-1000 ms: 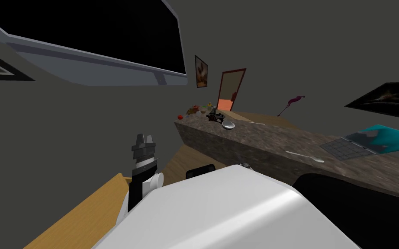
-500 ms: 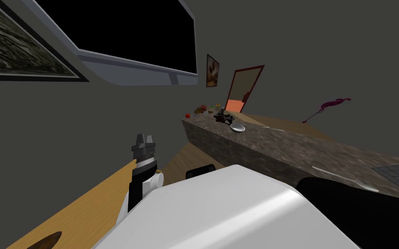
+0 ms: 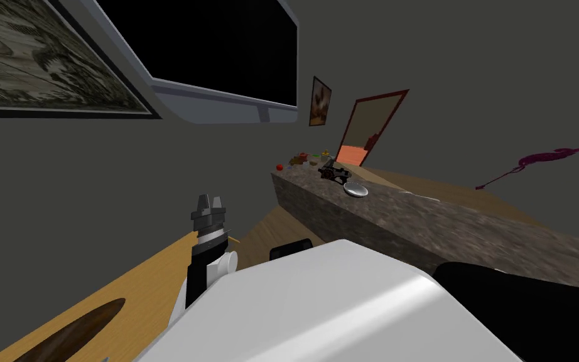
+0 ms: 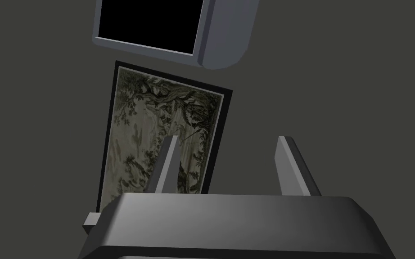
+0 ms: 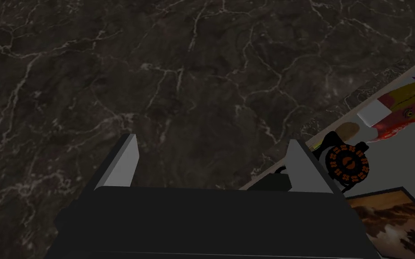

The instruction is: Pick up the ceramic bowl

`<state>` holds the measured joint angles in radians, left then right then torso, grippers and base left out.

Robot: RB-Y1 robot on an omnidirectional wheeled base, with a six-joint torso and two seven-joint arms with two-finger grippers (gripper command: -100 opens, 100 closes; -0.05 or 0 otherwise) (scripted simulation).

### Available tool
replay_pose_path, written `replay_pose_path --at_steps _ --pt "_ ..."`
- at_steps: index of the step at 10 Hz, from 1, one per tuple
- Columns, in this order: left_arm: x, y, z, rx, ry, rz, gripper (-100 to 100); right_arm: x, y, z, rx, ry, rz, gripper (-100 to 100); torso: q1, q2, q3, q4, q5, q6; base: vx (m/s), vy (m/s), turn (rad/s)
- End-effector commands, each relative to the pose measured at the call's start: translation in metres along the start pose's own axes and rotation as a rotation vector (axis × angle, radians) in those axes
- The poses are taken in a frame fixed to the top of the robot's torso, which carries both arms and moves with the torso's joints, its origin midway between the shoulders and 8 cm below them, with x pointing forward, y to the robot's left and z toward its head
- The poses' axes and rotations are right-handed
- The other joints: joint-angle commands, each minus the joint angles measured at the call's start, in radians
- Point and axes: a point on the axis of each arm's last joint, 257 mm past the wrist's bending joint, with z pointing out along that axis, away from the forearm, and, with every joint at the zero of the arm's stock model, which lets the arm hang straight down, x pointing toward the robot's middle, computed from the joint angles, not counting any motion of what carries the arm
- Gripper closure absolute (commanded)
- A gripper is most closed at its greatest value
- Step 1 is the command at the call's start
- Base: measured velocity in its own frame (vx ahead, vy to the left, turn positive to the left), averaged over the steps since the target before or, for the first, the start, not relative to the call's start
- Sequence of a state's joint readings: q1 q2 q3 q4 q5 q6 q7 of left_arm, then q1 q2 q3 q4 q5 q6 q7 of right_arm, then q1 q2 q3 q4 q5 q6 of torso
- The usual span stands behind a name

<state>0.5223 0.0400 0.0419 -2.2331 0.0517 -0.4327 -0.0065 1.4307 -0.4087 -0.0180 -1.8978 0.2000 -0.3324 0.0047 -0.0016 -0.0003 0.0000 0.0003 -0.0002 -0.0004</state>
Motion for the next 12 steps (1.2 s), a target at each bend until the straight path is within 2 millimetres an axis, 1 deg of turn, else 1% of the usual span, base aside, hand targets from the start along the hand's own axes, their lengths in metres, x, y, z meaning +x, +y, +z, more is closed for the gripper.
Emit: replay_pose_path --at_steps 1,2,3,4,5,6,7,8,9,10,11,12 --pt "0.0 0.0 0.0 0.0 0.0 0.0 0 -0.001 -0.015 -0.012 0.042 0.014 -0.016 -100 0.0 0.0 0.0 0.0 0.0 0.0 0.014 0.0 0.221" --pt "0.0 0.0 0.0 0.0 0.0 0.0 0 0.002 -0.037 -0.028 0.103 0.04 -0.052 -100 0.0 0.0 0.0 0.0 0.0 0.001 0.021 0.007 0.379" --pt "0.0 0.0 0.0 0.0 0.0 0.0 0 0.003 -0.041 -0.033 0.116 0.044 -0.051 -100 -0.001 -0.001 0.0 0.0 0.0 0.0 0.022 -0.007 0.187" --pt "0.0 0.0 0.0 0.0 0.0 0.0 0 0.005 -0.058 -0.047 0.166 0.068 -0.088 -100 -0.001 -0.001 0.0 0.0 0.0 0.001 0.026 -0.002 0.337" --pt "0.0 0.0 0.0 0.0 0.0 0.0 0 0.007 -0.064 -0.056 0.188 0.075 -0.086 -100 -0.001 -0.001 -0.001 0.0 0.0 0.0 0.025 -0.008 0.209" --pt "0.0 0.0 0.0 0.0 0.0 0.0 0 0.008 -0.082 -0.074 0.244 0.103 -0.122 -100 -0.001 -0.001 -0.001 0.0 0.0 0.001 0.032 -0.007 0.385" --pt "0.0 0.0 0.0 0.0 0.0 0.0 0 0.01 -0.086 -0.08 0.257 0.107 -0.121 -100 -0.002 -0.002 -0.001 0.0 0.0 0.0 0.027 -0.018 0.194" --pt "0.0 0.0 0.0 0.0 0.0 0.0 0 0.01 -0.101 -0.097 0.307 0.135 -0.158 -100 -0.001 -0.002 -0.001 0.0 0.0 0.001 0.033 -0.017 0.355" --pt "0.0 0.0 0.0 0.0 0.0 0.0 0 0.012 -0.106 -0.105 0.324 0.141 -0.156 -100 -0.002 -0.002 -0.001 0.0 0.0 0.0 0.024 -0.023 0.189" --pt "0.0 0.0 0.0 0.0 0.0 0.0 0 0.012 -0.121 -0.126 0.38 0.172 -0.193 -100 -0.002 -0.001 -0.001 0.0 -0.001 0.001 0.025 -0.009 0.329" --pt "0.0 0.0 0.0 0.0 0.0 0.0 0 0.012 -0.123 -0.131 0.389 0.176 -0.192 -100 -0.001 -0.002 -0.001 0.0 0.0 0.0 0.026 -0.017 0.235" --pt "0.0 0.0 0.0 0.0 0.0 0.0 0 0.011 -0.136 -0.15 0.437 0.205 -0.229 -100 -0.001 -0.002 -0.001 0.0 0.0 0.001 0.03 -0.021 0.346"
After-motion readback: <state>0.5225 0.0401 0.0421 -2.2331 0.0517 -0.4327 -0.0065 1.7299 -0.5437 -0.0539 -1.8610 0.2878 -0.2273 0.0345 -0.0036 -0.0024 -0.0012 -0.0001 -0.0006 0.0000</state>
